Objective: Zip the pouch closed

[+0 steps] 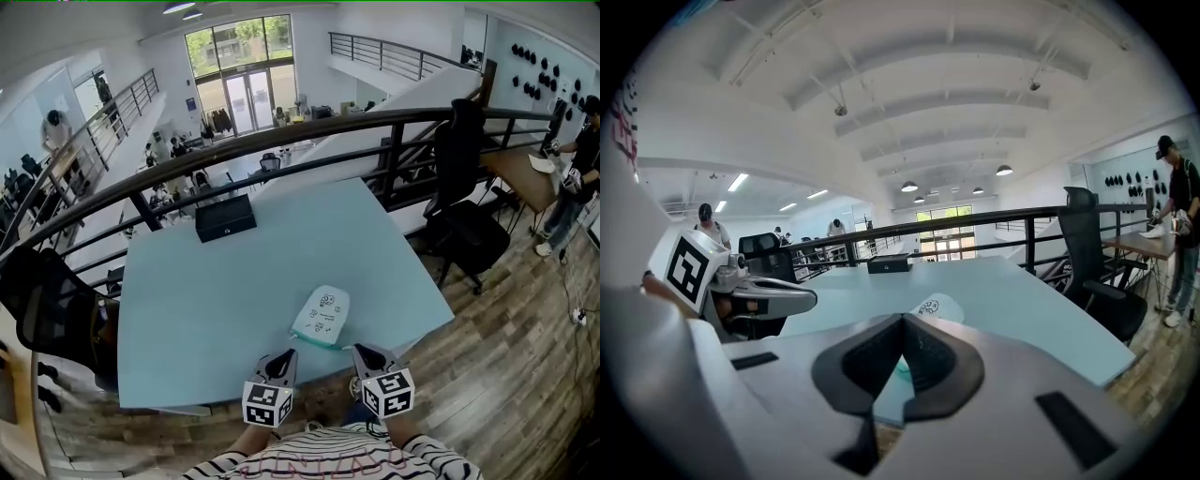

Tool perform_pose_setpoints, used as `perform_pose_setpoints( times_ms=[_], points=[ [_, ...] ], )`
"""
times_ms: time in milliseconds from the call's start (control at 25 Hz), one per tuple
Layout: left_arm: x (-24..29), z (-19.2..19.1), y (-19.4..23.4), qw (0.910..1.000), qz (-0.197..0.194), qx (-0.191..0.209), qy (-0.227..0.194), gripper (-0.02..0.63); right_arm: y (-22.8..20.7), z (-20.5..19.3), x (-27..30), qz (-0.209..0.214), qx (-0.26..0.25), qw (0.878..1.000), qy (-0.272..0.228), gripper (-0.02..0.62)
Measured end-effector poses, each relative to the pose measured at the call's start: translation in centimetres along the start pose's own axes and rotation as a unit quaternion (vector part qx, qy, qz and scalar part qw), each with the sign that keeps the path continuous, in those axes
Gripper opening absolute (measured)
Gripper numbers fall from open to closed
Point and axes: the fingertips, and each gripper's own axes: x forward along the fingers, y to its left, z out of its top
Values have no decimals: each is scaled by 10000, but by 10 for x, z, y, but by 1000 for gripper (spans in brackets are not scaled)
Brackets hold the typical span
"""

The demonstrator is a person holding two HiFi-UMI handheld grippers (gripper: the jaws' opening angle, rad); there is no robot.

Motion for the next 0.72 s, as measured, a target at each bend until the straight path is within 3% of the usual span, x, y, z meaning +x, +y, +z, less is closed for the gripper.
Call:
perform_pose_setpoints(
  times_ms=[720],
  points=[
    [-3, -1, -2, 10000, 34, 10, 4, 23, 1, 0, -3, 3, -41, 10000, 55, 26]
  ],
)
